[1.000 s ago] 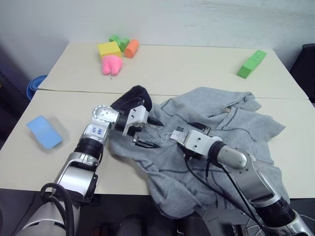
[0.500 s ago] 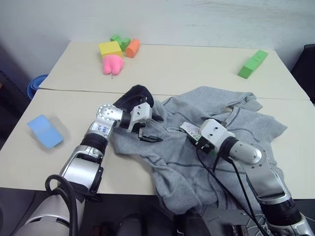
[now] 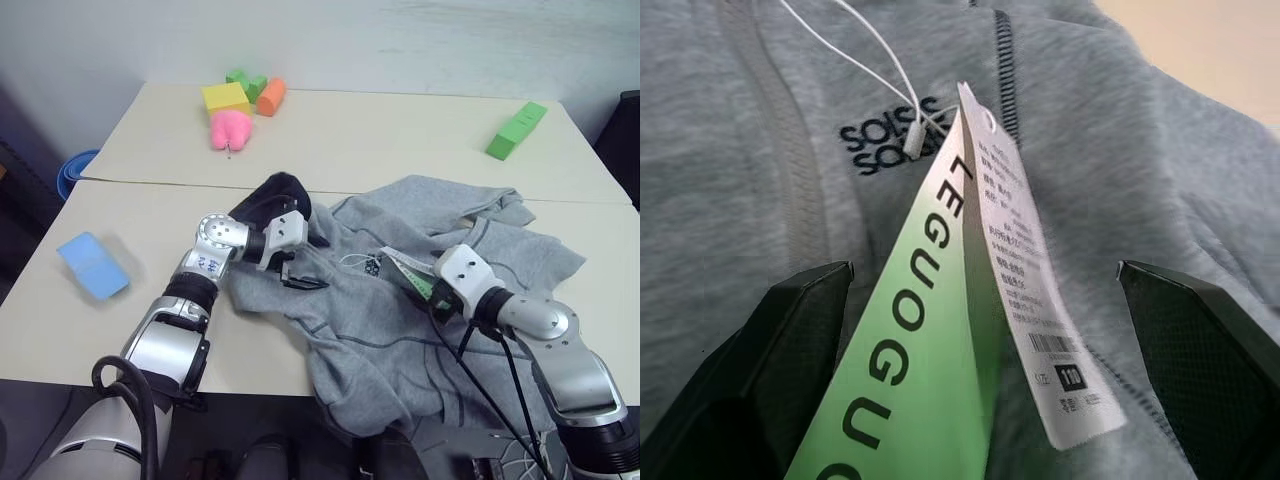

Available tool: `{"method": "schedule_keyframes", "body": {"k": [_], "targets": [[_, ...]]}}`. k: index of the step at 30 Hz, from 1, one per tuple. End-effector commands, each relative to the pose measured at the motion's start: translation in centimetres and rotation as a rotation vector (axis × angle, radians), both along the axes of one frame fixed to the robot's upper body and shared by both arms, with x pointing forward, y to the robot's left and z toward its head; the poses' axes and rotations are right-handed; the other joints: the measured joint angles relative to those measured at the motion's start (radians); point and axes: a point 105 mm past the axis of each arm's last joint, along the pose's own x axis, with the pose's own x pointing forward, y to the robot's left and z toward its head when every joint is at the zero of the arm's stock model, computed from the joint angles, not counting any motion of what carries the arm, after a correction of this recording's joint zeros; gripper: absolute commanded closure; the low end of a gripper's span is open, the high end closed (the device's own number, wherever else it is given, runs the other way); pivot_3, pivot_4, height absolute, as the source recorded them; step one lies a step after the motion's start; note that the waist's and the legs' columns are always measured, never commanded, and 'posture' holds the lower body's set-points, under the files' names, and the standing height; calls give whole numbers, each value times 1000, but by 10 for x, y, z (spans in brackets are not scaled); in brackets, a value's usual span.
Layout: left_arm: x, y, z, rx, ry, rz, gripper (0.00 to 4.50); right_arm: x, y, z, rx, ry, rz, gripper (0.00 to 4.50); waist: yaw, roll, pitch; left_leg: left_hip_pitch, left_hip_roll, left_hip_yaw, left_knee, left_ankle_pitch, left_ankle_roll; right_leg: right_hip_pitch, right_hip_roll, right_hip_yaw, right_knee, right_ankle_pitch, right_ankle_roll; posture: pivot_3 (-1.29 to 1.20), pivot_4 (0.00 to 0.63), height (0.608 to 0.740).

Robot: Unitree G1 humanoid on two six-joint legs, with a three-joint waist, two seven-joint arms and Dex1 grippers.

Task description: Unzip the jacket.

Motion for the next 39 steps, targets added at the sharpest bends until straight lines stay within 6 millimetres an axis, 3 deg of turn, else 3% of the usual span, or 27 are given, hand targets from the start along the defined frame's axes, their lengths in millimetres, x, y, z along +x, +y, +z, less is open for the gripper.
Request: {"method": "schedule_keyframes", "body": {"k": [1,8,14,17,20,23,31,39], "targets": [[1,0,4,-18,-23,4,0,9,3,17,-36,-118,-24,87,-1,0,0,0,0,0,0,0,0,0,0,0,0,0,0,0,150,740],[1,-3,5,-31,-23,4,0,24,26,18,-84,-184,-58,87,-1,0,0,0,0,-1,0,1,-1,0,0,-1,0,0,0,0,150,740],[2,-9,8,-47,-31,-1,0,34,21,1,-93,-48,-90,87,1,0,0,-1,0,-2,0,1,0,0,-1,-1,0,0,0,0,150,740],[1,-12,10,-52,-37,-15,0,42,16,2,-92,-18,-97,87,-1,0,0,-1,0,-2,0,1,0,0,0,-1,0,0,0,0,150,740],[-1,-13,13,-46,-43,-35,0,48,16,9,-90,-14,-100,672,-2,0,0,-1,0,-2,0,1,0,0,0,-1,0,0,0,0,150,740],[-1,-9,19,-40,-47,-51,0,47,21,13,-53,8,-95,1599,-2,0,0,-1,0,-2,0,1,0,0,0,-2,0,0,0,0,150,740],[-6,0,41,-22,-42,-106,0,33,21,12,-58,56,-64,4448,-1,0,0,-2,0,-3,0,1,0,0,0,-2,0,0,0,0,150,740],[-12,-18,56,-76,-40,-165,0,19,26,15,-280,-78,77,4489,-2,0,0,-2,0,-3,-1,1,0,0,-1,-2,0,0,0,0,150,740]]}}
